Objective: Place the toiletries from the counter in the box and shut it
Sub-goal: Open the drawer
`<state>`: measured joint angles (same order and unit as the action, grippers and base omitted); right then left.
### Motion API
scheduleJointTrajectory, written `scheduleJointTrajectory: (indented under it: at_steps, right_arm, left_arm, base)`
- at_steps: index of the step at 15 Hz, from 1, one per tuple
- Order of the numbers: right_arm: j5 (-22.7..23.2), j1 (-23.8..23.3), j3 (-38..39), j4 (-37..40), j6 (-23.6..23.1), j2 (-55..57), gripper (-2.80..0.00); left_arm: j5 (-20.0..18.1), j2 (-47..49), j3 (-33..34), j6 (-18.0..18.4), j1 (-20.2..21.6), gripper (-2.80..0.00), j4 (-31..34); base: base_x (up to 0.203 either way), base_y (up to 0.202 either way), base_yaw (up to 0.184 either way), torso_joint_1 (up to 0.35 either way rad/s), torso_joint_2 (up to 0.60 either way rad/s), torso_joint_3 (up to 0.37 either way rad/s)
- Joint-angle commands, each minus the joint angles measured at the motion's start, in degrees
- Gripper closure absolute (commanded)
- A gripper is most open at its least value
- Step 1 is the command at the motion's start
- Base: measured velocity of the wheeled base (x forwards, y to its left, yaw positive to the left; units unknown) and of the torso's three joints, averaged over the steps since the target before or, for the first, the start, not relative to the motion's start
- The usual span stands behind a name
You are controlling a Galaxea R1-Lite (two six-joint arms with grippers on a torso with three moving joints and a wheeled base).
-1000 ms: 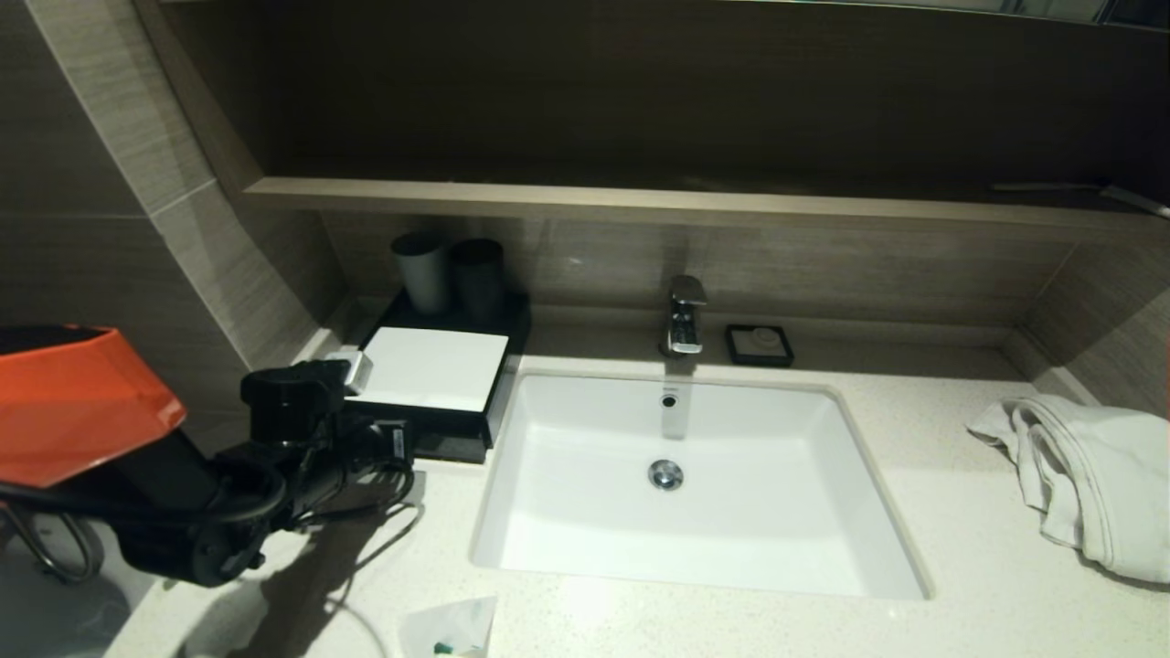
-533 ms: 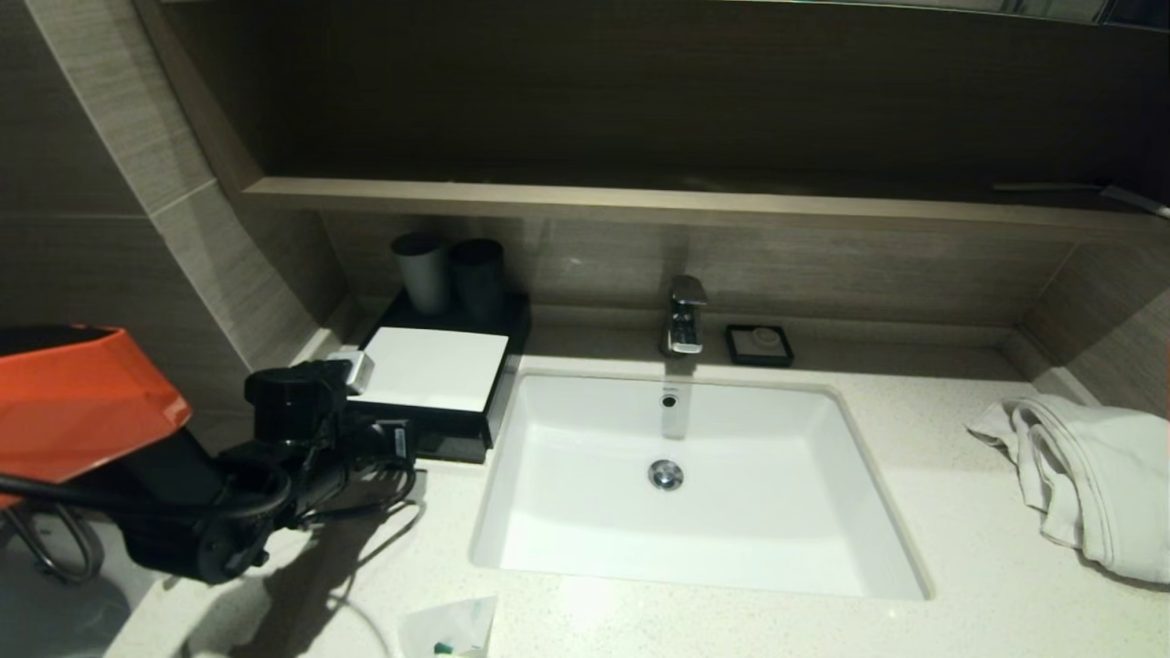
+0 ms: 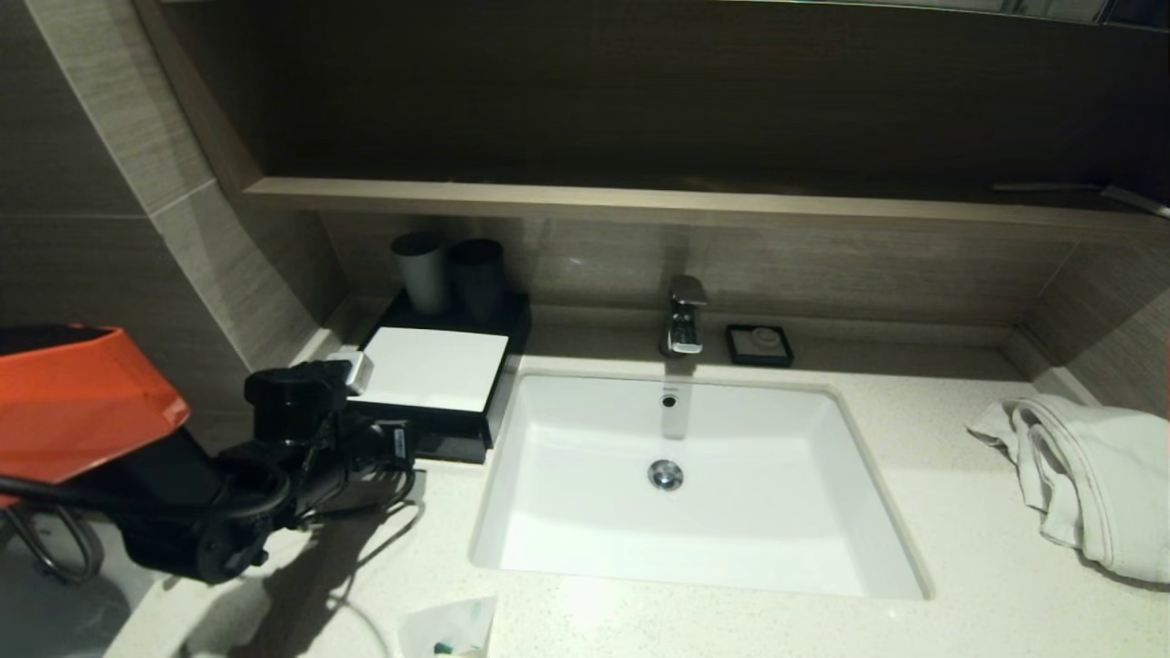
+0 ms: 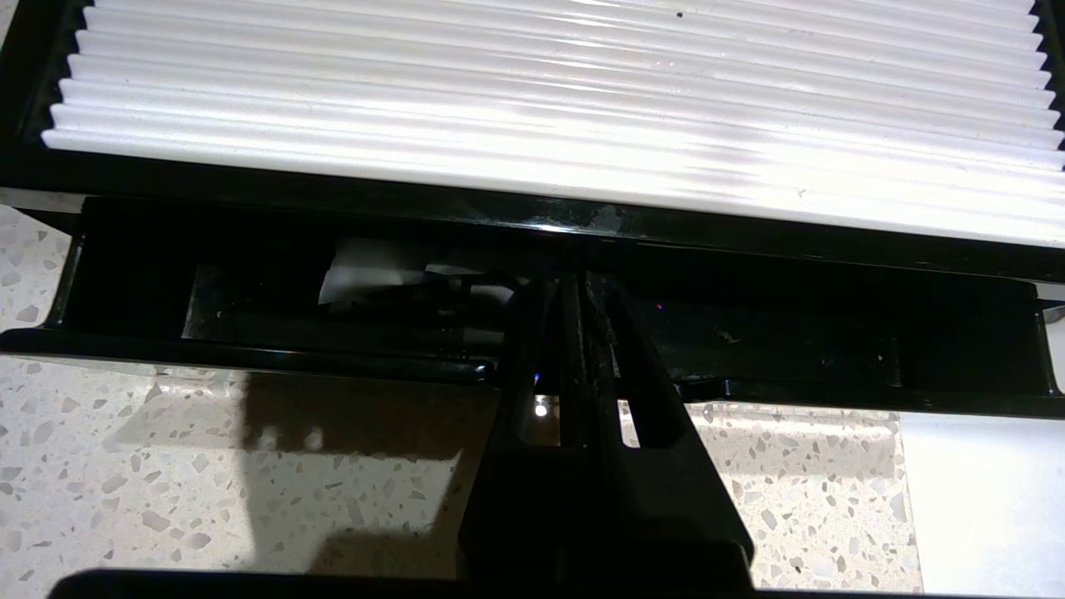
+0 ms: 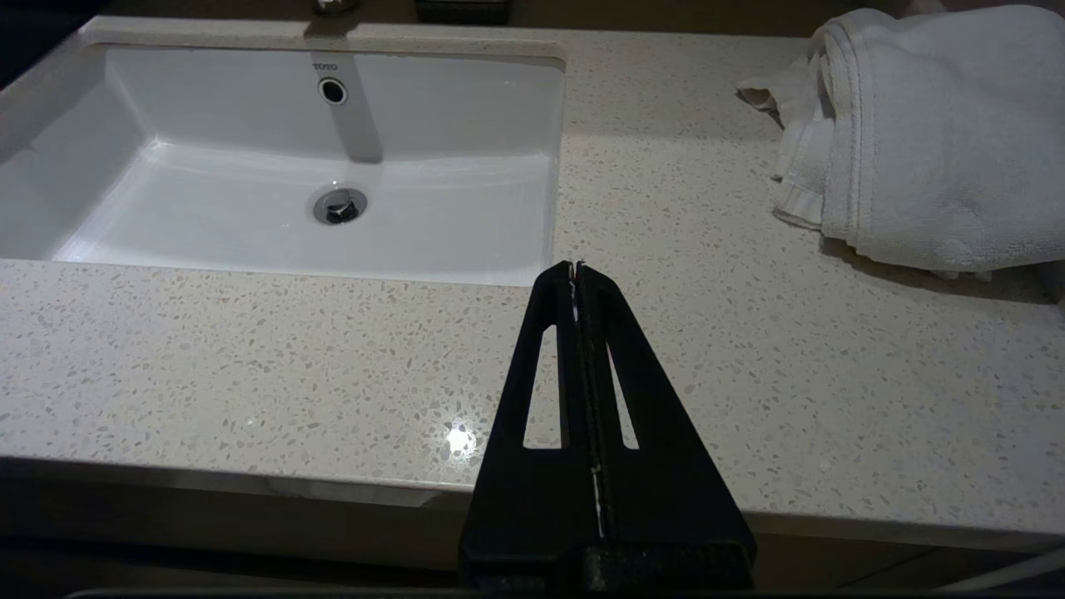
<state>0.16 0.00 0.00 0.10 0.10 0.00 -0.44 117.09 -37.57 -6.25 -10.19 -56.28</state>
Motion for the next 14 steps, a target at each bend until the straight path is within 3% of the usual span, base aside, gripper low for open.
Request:
scheduleJointTrajectory:
  at_steps: [1, 14]
  right_arm:
    - [0.02, 0.0, 0.0, -0.01, -0.01, 0.0, 0.0]
    - [0.02, 0.0, 0.0, -0.01, -0.01, 0.0, 0.0]
  left_arm:
    - [0.0, -0.02, 0.13, -0.07, 0.0, 0.0, -0.14]
    - [-0.09, -1.08, 2.94, 0.01, -0.09, 0.0, 0.56]
  base:
    - [0.0, 0.0, 0.0, 0.0, 0.0, 0.0]
    - [0.0, 0.0, 0.0, 0.0, 0.0, 0.0]
